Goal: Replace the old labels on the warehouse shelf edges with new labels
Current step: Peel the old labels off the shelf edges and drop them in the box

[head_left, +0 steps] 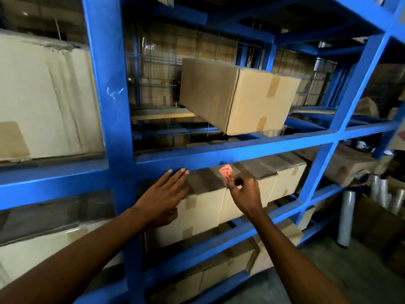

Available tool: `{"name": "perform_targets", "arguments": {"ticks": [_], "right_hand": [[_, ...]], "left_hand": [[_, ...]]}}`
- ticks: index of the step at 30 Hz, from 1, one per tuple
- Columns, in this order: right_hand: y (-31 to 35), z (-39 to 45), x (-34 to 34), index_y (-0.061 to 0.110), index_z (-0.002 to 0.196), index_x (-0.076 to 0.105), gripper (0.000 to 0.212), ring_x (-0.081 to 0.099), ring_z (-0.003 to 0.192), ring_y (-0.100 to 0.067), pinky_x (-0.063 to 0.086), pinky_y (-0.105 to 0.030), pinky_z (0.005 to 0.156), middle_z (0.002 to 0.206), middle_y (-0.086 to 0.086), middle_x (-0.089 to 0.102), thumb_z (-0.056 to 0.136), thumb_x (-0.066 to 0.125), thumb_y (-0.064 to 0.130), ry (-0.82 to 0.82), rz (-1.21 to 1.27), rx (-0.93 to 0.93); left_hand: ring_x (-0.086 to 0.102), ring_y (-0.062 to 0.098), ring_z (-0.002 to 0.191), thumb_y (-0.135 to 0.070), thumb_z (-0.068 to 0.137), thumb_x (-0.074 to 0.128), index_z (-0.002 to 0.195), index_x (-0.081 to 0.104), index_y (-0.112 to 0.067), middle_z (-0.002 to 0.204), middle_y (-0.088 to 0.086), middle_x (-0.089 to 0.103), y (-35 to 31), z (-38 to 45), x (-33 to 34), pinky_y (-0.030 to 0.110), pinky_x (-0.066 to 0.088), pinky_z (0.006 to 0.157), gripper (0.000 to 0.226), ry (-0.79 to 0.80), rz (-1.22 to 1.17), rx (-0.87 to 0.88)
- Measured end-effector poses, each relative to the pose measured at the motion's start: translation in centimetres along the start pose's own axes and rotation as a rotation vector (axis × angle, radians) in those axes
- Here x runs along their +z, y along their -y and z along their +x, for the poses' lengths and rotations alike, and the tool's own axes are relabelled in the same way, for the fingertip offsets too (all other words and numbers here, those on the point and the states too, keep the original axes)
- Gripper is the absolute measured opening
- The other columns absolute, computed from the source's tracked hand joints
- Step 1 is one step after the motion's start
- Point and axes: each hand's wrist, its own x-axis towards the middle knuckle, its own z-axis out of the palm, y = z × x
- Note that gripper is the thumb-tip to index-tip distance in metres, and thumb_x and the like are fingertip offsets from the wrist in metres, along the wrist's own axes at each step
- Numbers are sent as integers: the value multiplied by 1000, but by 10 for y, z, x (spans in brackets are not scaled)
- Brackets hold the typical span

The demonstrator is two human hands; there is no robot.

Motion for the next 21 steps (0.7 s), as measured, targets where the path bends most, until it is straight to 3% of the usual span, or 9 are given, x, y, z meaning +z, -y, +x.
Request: {"name": "perform_targets", "arguments": {"ticks": [4, 7, 8, 11, 16, 18, 20, 21], "right_hand": [[1, -54, 28, 8, 76, 65, 13, 62, 78, -23, 47, -34, 73, 78, -11, 68, 82, 64, 19, 205, 86, 150], [7, -103, 58, -9, 76, 62, 17, 54, 75, -22, 43, -26, 68, 81, -33, 62, 85, 57, 4, 348, 189, 277], [8, -119, 68, -13, 78, 62, 18, 51, 74, -19, 40, -21, 63, 78, -33, 61, 86, 55, 1, 387, 189, 309], [12, -177, 104, -8, 74, 65, 17, 51, 74, -18, 35, -26, 64, 73, -25, 61, 85, 54, -2, 420, 174, 392], [15, -269, 153, -7, 66, 64, 20, 49, 67, -15, 34, -28, 61, 64, -14, 54, 83, 58, 1, 394, 158, 556], [14, -298, 164, 0, 59, 60, 25, 47, 62, -13, 33, -28, 57, 61, -12, 51, 84, 58, 5, 417, 139, 629], [12, -323, 175, 10, 51, 52, 32, 52, 59, -18, 39, -34, 56, 58, -16, 52, 82, 57, 5, 418, 155, 695], [12, -332, 180, 6, 53, 52, 29, 58, 60, -25, 44, -40, 57, 60, -23, 56, 82, 56, 5, 426, 159, 745]], "left_hand": [[-5, 37, 144, -32, 87, 44, 143, 23, -7, 155, 25, 1, -3, -46, 41, 49, -11, 113, 64, 175, 4, 20], [0, 40, 143, -35, 88, 46, 143, 24, -5, 154, 28, 8, -6, -83, 70, 50, -10, 113, 66, 244, 6, 40], [-1, 42, 142, -35, 88, 46, 142, 24, -3, 153, 29, 6, -6, -93, 76, 51, -13, 111, 67, 284, 10, 71], [-10, 44, 141, -36, 88, 45, 142, 22, 0, 152, 32, -2, -4, -119, 101, 52, -22, 106, 70, 295, 23, 126], [-2, 42, 142, -41, 81, 52, 141, 30, -4, 152, 31, 8, -16, -148, 133, 54, -10, 112, 74, 251, -72, 237], [-4, 40, 143, -41, 82, 53, 143, 25, -8, 152, 31, 6, -27, -158, 146, 53, -8, 114, 75, 331, -109, 291], [-6, 40, 143, -39, 84, 52, 144, 22, -7, 153, 31, 3, -35, -164, 160, 53, -10, 113, 75, 375, -117, 295], [-7, 40, 143, -38, 85, 52, 144, 21, -6, 153, 31, 1, -37, -166, 165, 53, -11, 113, 74, 378, -110, 290]]}}
